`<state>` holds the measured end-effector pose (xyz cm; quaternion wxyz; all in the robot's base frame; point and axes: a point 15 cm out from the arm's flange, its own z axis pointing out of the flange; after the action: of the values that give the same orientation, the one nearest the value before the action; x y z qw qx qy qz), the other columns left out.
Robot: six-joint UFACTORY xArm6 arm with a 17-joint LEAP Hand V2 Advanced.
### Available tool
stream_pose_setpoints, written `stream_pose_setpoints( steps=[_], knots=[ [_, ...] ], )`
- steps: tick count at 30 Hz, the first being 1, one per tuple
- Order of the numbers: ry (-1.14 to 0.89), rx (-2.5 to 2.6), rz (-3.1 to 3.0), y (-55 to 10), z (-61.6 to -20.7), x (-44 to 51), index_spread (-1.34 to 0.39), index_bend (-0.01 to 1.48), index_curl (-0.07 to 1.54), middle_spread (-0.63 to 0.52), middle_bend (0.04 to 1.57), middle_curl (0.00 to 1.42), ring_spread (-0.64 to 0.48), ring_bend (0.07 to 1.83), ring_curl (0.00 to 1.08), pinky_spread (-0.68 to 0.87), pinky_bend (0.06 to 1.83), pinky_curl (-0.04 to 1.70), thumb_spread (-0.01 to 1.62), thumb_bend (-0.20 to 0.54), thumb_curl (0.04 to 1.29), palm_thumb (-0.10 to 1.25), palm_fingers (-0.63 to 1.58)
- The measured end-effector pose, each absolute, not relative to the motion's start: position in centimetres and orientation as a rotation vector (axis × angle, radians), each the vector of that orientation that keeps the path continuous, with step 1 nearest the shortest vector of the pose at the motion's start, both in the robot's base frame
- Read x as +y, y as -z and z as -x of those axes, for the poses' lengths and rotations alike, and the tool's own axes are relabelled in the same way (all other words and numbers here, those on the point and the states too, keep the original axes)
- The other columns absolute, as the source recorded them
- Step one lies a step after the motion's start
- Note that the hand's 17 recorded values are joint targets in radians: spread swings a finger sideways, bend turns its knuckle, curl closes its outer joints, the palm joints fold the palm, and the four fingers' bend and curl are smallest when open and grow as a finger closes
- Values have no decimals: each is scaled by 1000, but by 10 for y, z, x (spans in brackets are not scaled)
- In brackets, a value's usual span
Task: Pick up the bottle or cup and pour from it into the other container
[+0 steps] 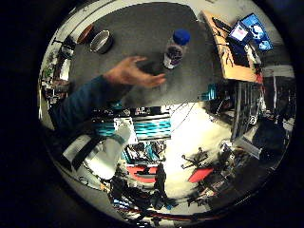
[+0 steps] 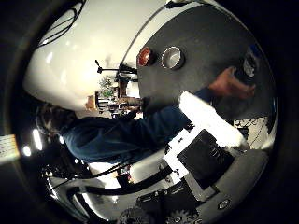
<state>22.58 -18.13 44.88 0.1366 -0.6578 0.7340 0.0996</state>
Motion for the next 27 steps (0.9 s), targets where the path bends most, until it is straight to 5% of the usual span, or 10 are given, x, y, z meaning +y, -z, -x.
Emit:
stream_pose_setpoints(
  steps=[27],
  knots=[
    [-161, 2152, 1856, -454, -240, -207, -411, 174, 336, -76, 197, 346, 102, 240, 222, 425, 509, -3, 1012, -31, 391, 784, 400]
  ],
)
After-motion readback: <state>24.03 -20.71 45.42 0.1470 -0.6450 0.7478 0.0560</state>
